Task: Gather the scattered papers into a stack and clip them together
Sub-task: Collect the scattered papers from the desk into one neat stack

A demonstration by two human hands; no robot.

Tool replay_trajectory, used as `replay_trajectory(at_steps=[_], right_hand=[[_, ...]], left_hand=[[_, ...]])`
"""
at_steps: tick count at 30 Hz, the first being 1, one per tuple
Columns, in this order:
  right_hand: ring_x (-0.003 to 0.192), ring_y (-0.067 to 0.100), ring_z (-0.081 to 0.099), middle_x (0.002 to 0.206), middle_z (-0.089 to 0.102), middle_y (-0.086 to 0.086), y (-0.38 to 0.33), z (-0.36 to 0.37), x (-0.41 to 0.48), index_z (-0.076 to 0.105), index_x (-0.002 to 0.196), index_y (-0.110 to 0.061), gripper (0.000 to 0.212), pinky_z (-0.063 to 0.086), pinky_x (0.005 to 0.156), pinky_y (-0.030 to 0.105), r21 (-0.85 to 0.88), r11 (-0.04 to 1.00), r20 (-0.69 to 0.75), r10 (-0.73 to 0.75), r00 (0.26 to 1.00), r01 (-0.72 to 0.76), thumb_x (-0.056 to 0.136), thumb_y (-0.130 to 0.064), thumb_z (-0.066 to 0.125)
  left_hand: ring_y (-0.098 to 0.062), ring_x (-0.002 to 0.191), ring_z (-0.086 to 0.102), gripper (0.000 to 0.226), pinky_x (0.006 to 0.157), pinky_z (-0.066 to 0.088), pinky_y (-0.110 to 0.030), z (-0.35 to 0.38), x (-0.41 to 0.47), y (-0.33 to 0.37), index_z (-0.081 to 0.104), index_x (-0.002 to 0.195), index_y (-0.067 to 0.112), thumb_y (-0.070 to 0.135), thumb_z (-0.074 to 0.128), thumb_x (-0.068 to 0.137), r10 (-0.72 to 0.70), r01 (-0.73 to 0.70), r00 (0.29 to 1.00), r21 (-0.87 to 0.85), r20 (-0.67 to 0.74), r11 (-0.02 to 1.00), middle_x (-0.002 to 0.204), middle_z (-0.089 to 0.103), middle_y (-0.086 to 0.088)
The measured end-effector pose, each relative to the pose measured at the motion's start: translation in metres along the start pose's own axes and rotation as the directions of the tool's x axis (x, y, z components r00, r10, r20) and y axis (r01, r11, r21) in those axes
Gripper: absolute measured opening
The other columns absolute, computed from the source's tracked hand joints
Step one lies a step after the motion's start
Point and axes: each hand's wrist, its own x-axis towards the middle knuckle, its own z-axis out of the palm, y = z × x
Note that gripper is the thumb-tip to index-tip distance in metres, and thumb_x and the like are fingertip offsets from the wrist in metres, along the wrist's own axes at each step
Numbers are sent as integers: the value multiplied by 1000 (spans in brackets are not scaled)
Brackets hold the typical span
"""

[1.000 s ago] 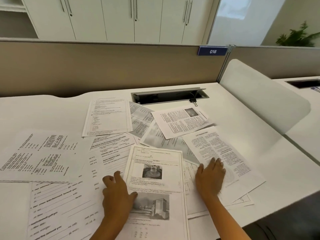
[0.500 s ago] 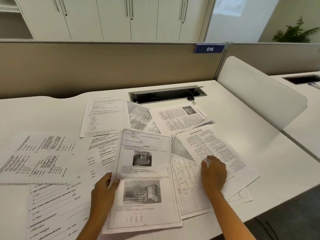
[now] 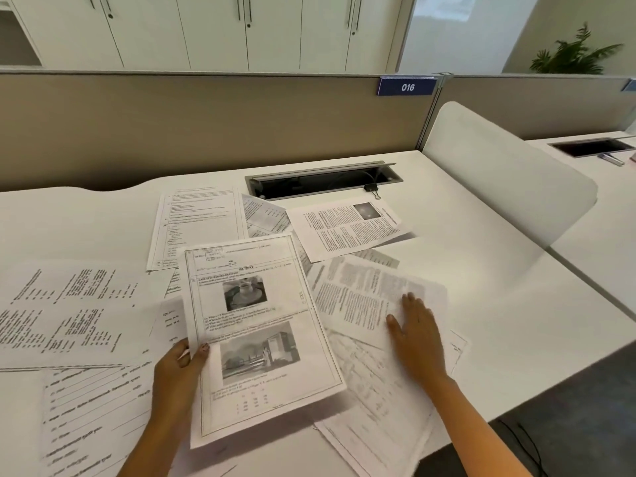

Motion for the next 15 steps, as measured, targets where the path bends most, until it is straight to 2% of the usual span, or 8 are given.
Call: replay_trajectory(at_steps=[2, 4, 6, 7, 8, 10, 15], right_hand=[[142, 20, 27, 152, 34, 2, 0, -7, 3, 34, 144, -11, 50, 19, 119, 36, 127, 991, 5, -45, 999, 44, 98, -28, 44], [127, 28, 45, 135, 54, 11, -4, -11, 5, 51, 131, -7, 37, 34, 107, 37, 195, 981, -134, 49, 990, -22, 95, -17, 51], [111, 35, 50, 120, 58, 20, -12, -11, 7, 56, 119, -1, 35, 41, 96, 40, 190, 949, -290, 298, 910, -250, 88, -16, 61], [109, 37, 49, 119, 55, 24, -18, -12, 7, 53, 117, 3, 44, 41, 94, 42, 149, 909, -297, 416, 859, -389, 84, -23, 66], [110, 39, 46, 119, 51, 27, -24, -13, 8, 49, 116, 7, 59, 40, 94, 43, 90, 852, -257, 520, 815, -515, 80, -34, 70], [113, 41, 42, 122, 44, 30, -34, -17, 12, 43, 114, 9, 80, 38, 99, 44, 25, 770, -182, 631, 754, -638, 71, -49, 74], [119, 38, 40, 124, 47, 28, -38, -24, 35, 43, 113, 6, 78, 33, 103, 43, -16, 716, -84, 694, 715, -697, 68, -49, 78]], left_hand=[[-29, 94, 61, 43, 86, 49, -44, 0, 1, -1, 50, 131, 10, 21, 58, 90, -6, 6, 1000, -4, 3, 1000, 117, 64, -10], [-31, 97, 63, 45, 89, 50, -48, 0, 1, -1, 50, 132, 12, 24, 59, 90, -18, 18, 1000, -12, 4, 1000, 117, 65, -12], [-30, 96, 63, 44, 89, 50, -47, 0, 3, 0, 51, 132, 12, 23, 59, 90, -23, 23, 1000, -30, 8, 999, 114, 65, -10], [-29, 96, 63, 44, 89, 49, -45, 0, 4, 0, 50, 132, 12, 22, 58, 90, -20, 21, 1000, -43, 8, 999, 113, 65, -9], [-29, 97, 62, 43, 90, 48, -44, 0, 5, 1, 50, 131, 12, 21, 58, 90, -17, 17, 1000, -48, 5, 999, 113, 64, -8], [-29, 99, 62, 43, 93, 47, -46, 0, 8, 2, 49, 132, 13, 20, 58, 90, -13, 14, 1000, -65, 9, 998, 116, 64, -8], [-26, 97, 61, 43, 92, 47, -43, 3, 15, 2, 49, 132, 12, 19, 58, 90, -8, 8, 1000, -87, 5, 996, 109, 64, -5]])
